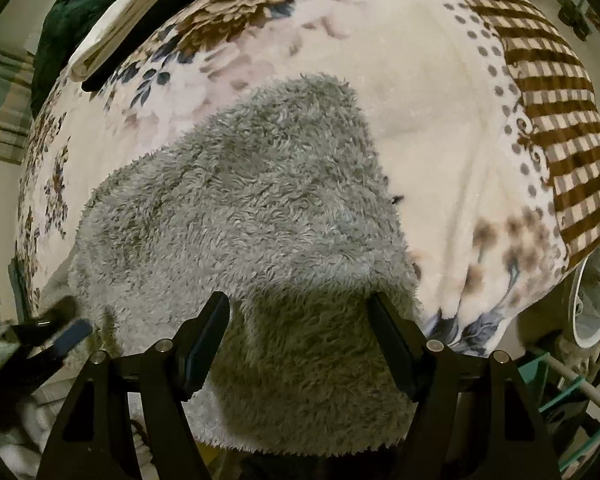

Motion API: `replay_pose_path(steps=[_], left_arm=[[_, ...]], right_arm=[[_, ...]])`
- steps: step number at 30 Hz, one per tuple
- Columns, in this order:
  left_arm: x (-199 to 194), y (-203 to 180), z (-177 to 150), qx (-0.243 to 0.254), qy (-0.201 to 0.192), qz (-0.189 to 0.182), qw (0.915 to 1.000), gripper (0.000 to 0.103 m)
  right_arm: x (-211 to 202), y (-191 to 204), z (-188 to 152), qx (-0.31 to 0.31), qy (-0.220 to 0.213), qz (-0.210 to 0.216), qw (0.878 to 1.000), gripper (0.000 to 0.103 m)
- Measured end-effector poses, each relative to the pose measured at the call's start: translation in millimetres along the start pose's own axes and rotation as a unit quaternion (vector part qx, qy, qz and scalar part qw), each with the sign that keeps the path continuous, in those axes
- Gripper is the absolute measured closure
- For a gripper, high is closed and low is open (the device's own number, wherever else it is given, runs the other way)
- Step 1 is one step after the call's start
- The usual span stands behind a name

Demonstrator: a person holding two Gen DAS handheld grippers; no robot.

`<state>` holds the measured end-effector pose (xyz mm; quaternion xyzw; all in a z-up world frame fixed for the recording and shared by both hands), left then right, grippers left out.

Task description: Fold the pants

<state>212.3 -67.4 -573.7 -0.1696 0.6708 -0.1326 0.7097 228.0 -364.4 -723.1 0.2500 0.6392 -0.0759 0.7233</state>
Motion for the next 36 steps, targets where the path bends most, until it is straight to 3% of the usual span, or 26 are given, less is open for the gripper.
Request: replay_pose_path(steps=[2,4,10,18,24,27,31,35,36], left_arm=[[20.5,-1.3,2.5,0.012,0.006,0.01,0.9999,0.04],[24.6,-2.2,4.3,0.031,-0.012,0.02,0.9992,0.083],[-13.3,-6.9,-6.2,0.047,-0.065,-0.01,0.9967,0.095],[-69.1,8.7,5.2,-0.012,-0.114,-0.041,0.9926,0.095],[-42.9,52.8,11.2,-0.046,-0.082,0.001,0.9956,0.095],[-39.2,60.6,4.9,-0.069,-0.049,-0.038,0.9957,0.091],[-53.3,49.1,-6.6,-0.061,-0.044,-0.067,0.9949,0.071],[-58.1,47.9,-21.8,-0.073,-0.046,-0.092,0.992,0.046],[-55.5,48.9,-24.5,-0.078,-0.046,-0.094,0.9914,0.046]], right_arm=[[1.7,-0.5,-0.2,-0.004,0.0,-0.006,1.0,0.029],[3.2,-1.8,-0.3,-0.005,0.001,-0.012,1.0,0.028],[3.7,-8.0,-0.5,0.002,0.0,-0.016,1.0,0.029],[-5.2,-14.2,-2.5,0.004,0.001,-0.012,1.0,0.029],[-7.9,-5.8,-2.9,-0.011,0.006,-0.012,1.0,0.029],[-9.6,0.6,-3.2,-0.016,0.009,-0.012,1.0,0.029],[-21.1,17.8,-0.6,-0.024,0.017,0.016,0.999,0.029],[-32.4,69.9,16.8,-0.093,0.043,0.052,0.993,0.029],[-32.8,89.5,24.5,-0.123,0.049,0.054,0.99,0.029]])
Point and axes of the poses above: each gripper's, at about its wrist camera, not at the fingertips, and x roughly the way its jaws point, y to its left, z to its top, the point moved 6 cm from there along x, roughly the way its jaws point, and after that the axes turned 1 degree about -z, right-handed, at the moved point
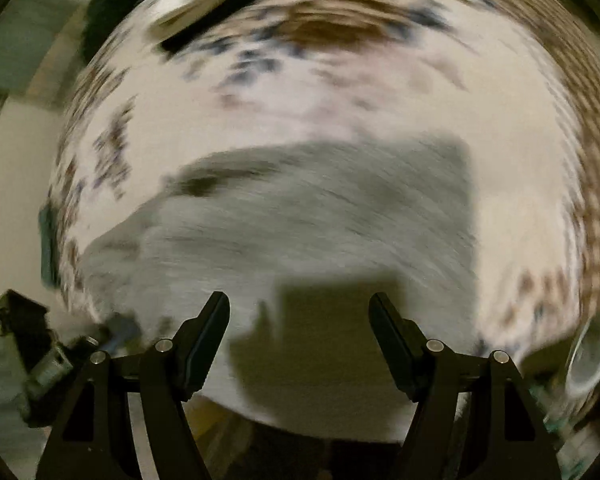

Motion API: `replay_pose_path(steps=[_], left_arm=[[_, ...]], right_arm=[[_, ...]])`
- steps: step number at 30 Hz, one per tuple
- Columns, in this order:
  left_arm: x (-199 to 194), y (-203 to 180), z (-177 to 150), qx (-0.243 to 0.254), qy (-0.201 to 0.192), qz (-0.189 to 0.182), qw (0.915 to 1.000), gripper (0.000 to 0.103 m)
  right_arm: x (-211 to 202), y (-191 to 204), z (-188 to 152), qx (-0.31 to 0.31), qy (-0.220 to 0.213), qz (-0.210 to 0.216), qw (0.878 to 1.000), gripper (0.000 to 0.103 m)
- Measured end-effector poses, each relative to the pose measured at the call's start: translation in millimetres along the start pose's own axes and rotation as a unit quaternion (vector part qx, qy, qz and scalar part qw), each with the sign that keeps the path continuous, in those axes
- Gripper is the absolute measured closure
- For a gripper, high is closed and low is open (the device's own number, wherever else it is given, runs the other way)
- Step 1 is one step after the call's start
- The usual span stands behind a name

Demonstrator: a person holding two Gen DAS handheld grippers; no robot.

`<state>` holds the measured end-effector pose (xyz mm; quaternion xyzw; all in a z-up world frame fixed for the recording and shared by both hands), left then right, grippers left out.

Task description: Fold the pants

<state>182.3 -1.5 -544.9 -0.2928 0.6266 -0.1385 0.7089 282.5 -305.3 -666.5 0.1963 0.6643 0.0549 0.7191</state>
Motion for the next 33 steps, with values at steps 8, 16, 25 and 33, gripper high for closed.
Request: replay_pose_path(steps=[8,16,25,33], left_arm=[[41.2,8.5,-25.3,-0.002,0.024,-0.006,0.9997,0.046],[58.6,3.2,-43.5,0.022,0.018,-0.012,0.9995,0.094],[-17.9,1.9,-36.7,-0.014,-0.048,-0.051,0.9974,0.095],[-33.2,33.1,-18.9,-0.043,-0.067,-0.061,0.9949,0.089]], right_arm=[[58.5,98.1,70.9,-0.188,0.082,-0.032,0.978,0.029],[91.1,115.4,55.6,-0.26,0.111,-0.086,0.955,0.092],[9.5,144.3,48.9,-0.287,0.018,-0.057,0.956,0.095],[29.1,210.0,46.3,-0.364,0.037,-0.052,0.929,0.095]])
Point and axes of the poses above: each gripper's, at about its wrist camera, not at the fingertips, and x roughly the way its jaws point, y to its left, z to its top, the point moved 6 cm from there along x, roughly the way its jaws point, and after that the axes turned 1 degree about -z, right-handed, at the moved point
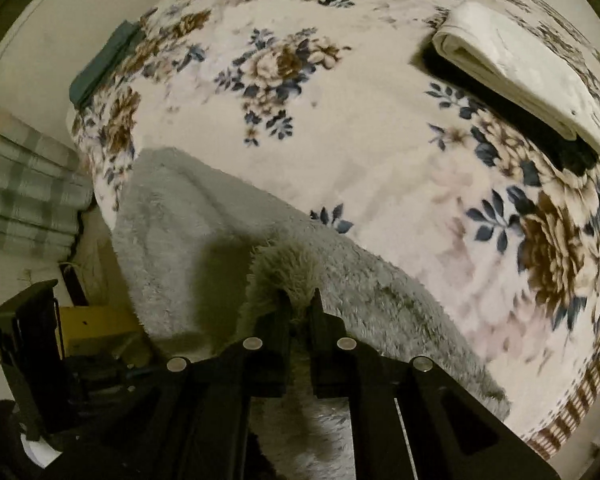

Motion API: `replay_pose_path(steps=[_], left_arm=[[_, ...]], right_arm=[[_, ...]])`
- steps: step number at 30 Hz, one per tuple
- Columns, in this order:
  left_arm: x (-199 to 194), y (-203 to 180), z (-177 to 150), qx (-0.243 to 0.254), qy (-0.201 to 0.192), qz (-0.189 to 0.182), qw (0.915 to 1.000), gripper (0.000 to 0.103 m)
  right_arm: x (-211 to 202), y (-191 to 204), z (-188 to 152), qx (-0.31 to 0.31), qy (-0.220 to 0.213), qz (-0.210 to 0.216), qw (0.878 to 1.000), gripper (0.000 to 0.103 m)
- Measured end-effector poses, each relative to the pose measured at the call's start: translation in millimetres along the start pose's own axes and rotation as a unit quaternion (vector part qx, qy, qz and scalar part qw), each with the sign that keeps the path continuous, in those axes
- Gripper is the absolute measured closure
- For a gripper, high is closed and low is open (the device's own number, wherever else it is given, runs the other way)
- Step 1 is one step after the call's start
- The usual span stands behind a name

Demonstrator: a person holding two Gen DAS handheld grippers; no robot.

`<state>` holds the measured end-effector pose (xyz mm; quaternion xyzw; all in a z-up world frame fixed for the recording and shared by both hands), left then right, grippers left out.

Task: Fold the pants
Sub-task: 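Lift the grasped end with both grippers and fold it over the pants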

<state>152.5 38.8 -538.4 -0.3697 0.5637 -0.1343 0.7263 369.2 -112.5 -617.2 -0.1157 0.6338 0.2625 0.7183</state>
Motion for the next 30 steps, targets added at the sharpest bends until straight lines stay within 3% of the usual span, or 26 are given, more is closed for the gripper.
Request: replay_pose_path(steps=[2,4,8,11,13,15,16,23,27,30], left_arm=[[18.5,6.0,2.6,-0.003,0.021,0.004,0.9998,0.064],[30.4,6.9,1.0,-0.012,0.035,-0.01,0.9993,0.056],[56.5,4.7,-9.8,-0.015,0.068,-0.018,0.9974,0.052],[74.2,1.5,-15.4,0.0,0.079,0.007,0.9969,0.052],[81.6,0.2,-17.5,0.011,0.076,0.018,0.9969,0.054],[82.3,-0.8,-18.0,0.021,0.071,0.024,0.9969,0.086],[80.8,-0.2,-17.8,0.023,0.069,0.024,0.997,0.093],[22.4,13.6,-13.5,-0.014,0.028,0.015,0.9994,0.094],[21.7,40.5,-14.9,-0.033,0.033,0.04,0.9981,0.094],[29.8,52.0,-11.8,-0.053,0.042,0.039,0.997,0.094]], right_arm=[[11.2,-0.9,-0.2,-0.001,0.013,-0.005,1.0,0.095],[19.0,-5.8,-2.9,0.009,0.021,-0.006,1.0,0.095],[32.0,-17.3,-9.7,0.036,0.032,-0.002,0.999,0.095],[33.5,-19.9,-11.8,0.041,0.032,-0.002,0.999,0.095],[35.5,-22.3,-12.2,0.044,0.034,-0.007,0.998,0.095],[36.3,-23.8,-12.0,0.047,0.036,-0.009,0.998,0.095],[35.5,-23.7,-11.5,0.046,0.036,-0.009,0.998,0.095],[24.6,-15.4,-5.3,0.032,0.027,0.007,0.999,0.095],[48.4,-6.6,-1.4,0.014,0.047,0.005,0.999,0.095],[78.5,-7.1,-2.8,0.008,0.074,-0.005,0.997,0.095]])
Point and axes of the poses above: each gripper's, at about its wrist camera, not at the fingertips, and x roughly the way its jaws point, y to its left, z to its top, the point moved 6 cm from there along x, roughly the way its jaws point, and after that the axes turned 1 degree about -z, right-handed, at the moved point
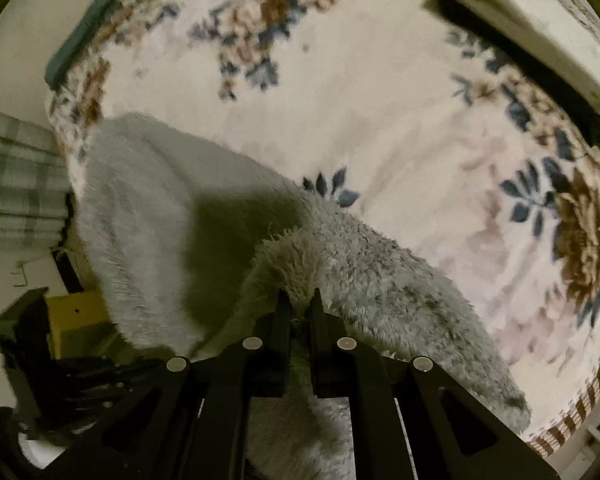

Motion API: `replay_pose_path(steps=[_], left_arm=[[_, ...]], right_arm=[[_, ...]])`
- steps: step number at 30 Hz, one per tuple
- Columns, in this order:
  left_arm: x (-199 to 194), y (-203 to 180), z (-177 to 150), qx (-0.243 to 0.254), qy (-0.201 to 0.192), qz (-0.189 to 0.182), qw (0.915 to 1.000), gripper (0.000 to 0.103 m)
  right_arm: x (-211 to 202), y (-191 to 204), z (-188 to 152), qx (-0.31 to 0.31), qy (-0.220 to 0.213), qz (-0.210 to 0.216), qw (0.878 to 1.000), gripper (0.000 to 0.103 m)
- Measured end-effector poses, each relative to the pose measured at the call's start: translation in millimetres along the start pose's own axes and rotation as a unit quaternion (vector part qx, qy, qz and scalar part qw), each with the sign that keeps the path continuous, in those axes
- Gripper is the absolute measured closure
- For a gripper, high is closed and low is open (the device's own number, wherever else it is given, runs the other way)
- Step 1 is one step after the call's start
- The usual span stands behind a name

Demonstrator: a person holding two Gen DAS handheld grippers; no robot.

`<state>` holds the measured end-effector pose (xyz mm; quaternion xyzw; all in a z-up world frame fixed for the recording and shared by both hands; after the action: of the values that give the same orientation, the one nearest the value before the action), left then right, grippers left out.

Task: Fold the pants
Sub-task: 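Lift the grasped end with both grippers and fold it over the pants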

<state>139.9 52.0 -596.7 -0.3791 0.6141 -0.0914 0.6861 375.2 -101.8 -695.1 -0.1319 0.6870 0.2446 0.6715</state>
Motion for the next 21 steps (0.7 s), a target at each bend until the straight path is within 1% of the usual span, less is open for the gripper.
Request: replay_pose_path(steps=[1,2,3,4,5,6,7,9,10,12,13,14,15,16,18,19,20,21], left_arm=[[-0.4,-3.1,2.5,0.005,-0.001,0.001,1.0,0.093],[-1.0,-7.5,4.4,0.011,0.0,0.001,0.9999,0.091],[-2.0,-15.1,7.1,0.019,0.001,-0.001,0.9998,0.087],[-3.0,-22.6,8.6,0.025,0.002,-0.004,0.9997,0.072],[-2.8,-28.6,7.9,0.029,0.003,-0.009,0.9995,0.056],[-2.8,-36.9,7.7,0.031,0.003,-0.022,0.9993,0.049],[-1.2,-41.8,8.3,0.033,0.002,-0.031,0.999,0.038],[5.7,-49.7,5.7,0.041,0.008,-0.033,0.9986,0.037],[15.6,-53.5,3.7,0.044,0.018,-0.031,0.9984,0.037],[30.2,-53.3,4.7,0.049,0.029,-0.019,0.9982,0.037],[38.0,-50.7,0.1,0.056,0.039,-0.01,0.9976,0.039],[48.9,-50.5,-2.7,0.066,0.048,0.0,0.9966,0.049],[52.8,-50.0,-5.0,0.075,0.044,0.01,0.9961,0.064],[55.4,-49.2,-7.3,0.085,0.043,0.017,0.9953,0.096],[50.6,-48.0,-12.0,0.087,0.043,0.017,0.9952,0.095],[44.5,-47.9,-13.6,0.086,0.036,0.015,0.9955,0.095],[35.0,-47.0,-16.4,0.083,0.032,0.013,0.9959,0.095],[28.3,-45.0,-19.3,0.079,0.03,0.011,0.9963,0.095]], right_arm=[[7.7,-3.8,0.4,0.004,0.009,-0.009,1.0,0.093],[12.5,-11.4,0.1,0.019,0.011,-0.021,1.0,0.085],[11.9,-16.6,-1.4,0.032,0.008,-0.018,0.999,0.08],[8.9,-21.7,-4.0,0.049,0.003,-0.008,0.999,0.066],[1.1,-30.9,-10.5,0.079,-0.009,0.011,0.997,0.046],[-4.9,-37.7,-16.5,0.099,-0.019,0.02,0.995,0.038],[-12.3,-46.0,-24.8,0.12,-0.029,0.027,0.992,0.035],[-27.0,-64.2,-47.8,0.163,-0.05,0.027,0.985,0.035],[-33.2,-72.4,-59.5,0.182,-0.06,0.024,0.981,0.035],[-44.7,-91.6,-92.7,0.23,-0.077,0.013,0.97,0.035],[-47.2,-98.7,-107.5,0.248,-0.08,0.011,0.965,0.035],[-47.6,-106.5,-131.4,0.278,-0.081,0.008,0.957,0.035],[-45.6,-114.1,-148.9,0.297,-0.08,0.005,0.952,0.035],[-42.9,-120.6,-170.4,0.32,-0.077,0.001,0.944,0.035],[-36.0,-131.4,-205.3,0.345,-0.071,-0.014,0.936,0.035],[-30.8,-137.1,-224.9,0.36,-0.067,-0.025,0.93,0.035],[-27.3,-140.1,-235.5,0.368,-0.064,-0.029,0.927,0.035],[-21.2,-145.1,-253.0,0.382,-0.056,-0.033,0.922,0.035]])
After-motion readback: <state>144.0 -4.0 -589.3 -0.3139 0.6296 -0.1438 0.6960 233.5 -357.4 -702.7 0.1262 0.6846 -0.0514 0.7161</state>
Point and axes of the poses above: each gripper's, at about its wrist camera, not at the fingertips, and x roughly the way its jaws point, y to its left, z to its top, the point moved 6 cm from there along x, roughly the way its jaws point, and after that the axes turned 1 degree about -z, right-handed, at the moved point
